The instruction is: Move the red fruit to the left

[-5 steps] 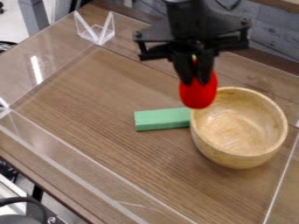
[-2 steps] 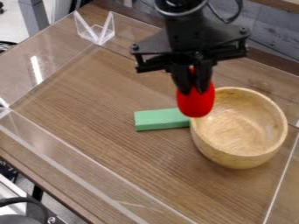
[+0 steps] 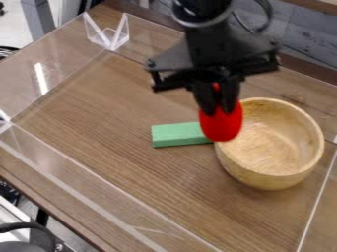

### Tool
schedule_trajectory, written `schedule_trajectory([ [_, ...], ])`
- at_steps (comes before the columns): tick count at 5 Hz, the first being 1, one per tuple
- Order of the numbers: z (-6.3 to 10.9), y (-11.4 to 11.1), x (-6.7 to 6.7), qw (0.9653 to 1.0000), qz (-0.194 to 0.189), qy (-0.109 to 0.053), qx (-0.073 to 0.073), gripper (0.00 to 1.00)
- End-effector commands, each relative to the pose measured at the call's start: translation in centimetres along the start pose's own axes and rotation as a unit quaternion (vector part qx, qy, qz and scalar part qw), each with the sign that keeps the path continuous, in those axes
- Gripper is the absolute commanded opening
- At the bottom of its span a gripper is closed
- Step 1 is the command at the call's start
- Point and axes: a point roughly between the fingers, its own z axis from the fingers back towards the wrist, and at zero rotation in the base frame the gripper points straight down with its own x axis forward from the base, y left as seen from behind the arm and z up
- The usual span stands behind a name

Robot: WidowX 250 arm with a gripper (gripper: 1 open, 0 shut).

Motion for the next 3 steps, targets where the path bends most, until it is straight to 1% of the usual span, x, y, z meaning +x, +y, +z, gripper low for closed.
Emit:
schedule_trajectory([
  [1, -0.9, -1.8, -1.3, 0.9999, 0.013, -0.009, -0.005, 0.00],
  [2, -0.9, -2.4, -0.7, 0.9997, 0.021, -0.010, -0.010, 0.00],
  [3, -0.1, -2.8, 0.4, 0.9993, 0.030, -0.012, -0.021, 0.00],
])
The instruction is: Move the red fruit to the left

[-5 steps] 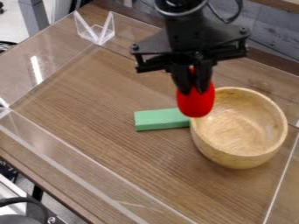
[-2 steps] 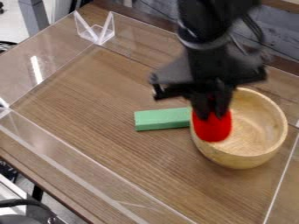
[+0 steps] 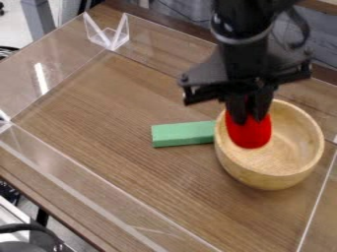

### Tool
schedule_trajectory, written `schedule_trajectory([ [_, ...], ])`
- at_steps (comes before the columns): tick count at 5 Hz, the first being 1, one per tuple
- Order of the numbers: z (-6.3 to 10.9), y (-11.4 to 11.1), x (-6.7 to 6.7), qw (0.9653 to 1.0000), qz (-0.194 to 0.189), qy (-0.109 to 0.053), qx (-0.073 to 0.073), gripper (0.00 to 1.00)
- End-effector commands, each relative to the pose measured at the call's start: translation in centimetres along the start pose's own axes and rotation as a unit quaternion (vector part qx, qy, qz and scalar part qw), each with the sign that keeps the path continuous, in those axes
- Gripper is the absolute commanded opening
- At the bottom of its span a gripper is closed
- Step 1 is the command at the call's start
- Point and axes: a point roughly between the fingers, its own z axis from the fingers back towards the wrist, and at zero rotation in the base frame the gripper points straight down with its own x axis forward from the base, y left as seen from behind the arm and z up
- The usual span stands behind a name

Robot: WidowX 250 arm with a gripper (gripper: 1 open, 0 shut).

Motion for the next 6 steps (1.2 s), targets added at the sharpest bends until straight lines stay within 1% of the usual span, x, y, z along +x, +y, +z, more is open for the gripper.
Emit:
schedule_trajectory([
  [1, 2.0, -1.9, 0.2, 0.9997, -0.008, -0.004, -0.023, 0.00],
  [2, 3.0, -2.9, -0.5, 0.9996, -0.014, 0.002, -0.026, 0.00],
  [3, 3.4, -0.7, 1.6, 0.9997, -0.010, -0.012, -0.017, 0.00],
  [5, 3.4, 6.6, 7.5, 0.9986, -0.032, -0.041, 0.006, 0.00],
  [6, 2.2, 9.8, 9.9, 0.9968, -0.045, -0.062, 0.022, 0.00],
])
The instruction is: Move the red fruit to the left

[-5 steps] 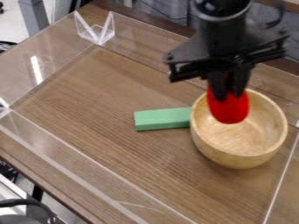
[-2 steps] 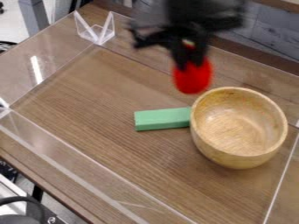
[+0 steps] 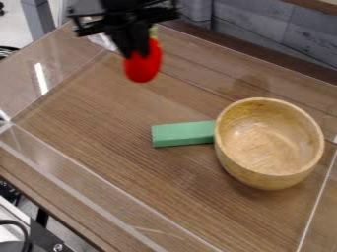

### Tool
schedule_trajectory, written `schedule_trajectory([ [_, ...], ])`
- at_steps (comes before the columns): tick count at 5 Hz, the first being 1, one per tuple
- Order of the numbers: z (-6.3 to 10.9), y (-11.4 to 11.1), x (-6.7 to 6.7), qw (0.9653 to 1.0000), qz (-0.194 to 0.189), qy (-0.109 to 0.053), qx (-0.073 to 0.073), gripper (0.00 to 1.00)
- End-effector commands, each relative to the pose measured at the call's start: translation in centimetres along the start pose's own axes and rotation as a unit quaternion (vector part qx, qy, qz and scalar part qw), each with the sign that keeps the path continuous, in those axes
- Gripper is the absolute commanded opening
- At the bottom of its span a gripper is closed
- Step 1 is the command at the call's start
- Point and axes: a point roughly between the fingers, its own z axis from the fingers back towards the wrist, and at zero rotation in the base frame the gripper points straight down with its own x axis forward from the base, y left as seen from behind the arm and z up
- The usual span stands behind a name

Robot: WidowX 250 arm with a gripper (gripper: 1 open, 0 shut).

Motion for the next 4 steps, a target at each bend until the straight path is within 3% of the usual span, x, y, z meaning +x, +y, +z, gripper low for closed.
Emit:
schedule_trajectory([
  [1, -1.9, 1.1, 0.8, 0.9993, -0.007, -0.031, 0.019, 0.00],
  [3, -6.2, 2.8, 2.2, 0.9965, -0.019, -0.059, 0.056, 0.00],
  [4, -6.7, 2.7, 3.7, 0.9954, -0.050, -0.058, 0.057, 0.00],
])
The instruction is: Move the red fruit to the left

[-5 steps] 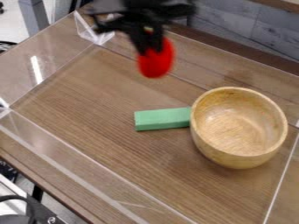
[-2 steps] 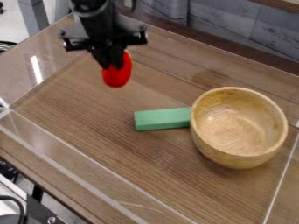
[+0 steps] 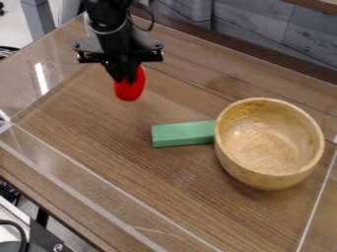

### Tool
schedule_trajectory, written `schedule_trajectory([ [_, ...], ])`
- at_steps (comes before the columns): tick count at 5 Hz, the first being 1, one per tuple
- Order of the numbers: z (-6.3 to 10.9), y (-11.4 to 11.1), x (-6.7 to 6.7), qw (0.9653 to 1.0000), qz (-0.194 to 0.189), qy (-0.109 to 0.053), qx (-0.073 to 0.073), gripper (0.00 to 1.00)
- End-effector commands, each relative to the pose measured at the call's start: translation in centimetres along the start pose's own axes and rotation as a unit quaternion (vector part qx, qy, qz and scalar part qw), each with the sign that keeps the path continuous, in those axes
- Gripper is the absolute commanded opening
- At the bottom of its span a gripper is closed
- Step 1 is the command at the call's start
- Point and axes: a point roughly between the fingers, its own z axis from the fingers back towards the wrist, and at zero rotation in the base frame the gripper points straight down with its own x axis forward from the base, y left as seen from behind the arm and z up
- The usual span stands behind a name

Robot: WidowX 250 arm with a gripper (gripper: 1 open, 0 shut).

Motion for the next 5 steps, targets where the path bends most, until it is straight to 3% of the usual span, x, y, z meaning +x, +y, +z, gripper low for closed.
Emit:
schedule_trajectory([
  [1, 0.4, -0.1, 2.8, 0.9993, -0.027, -0.025, -0.005, 0.00],
  [3, -2.8, 1.0, 4.2, 0.9989, -0.023, -0.028, 0.028, 0.00],
  [5, -6.3, 3.2, 4.7, 0.9983, -0.024, -0.025, 0.046, 0.00],
])
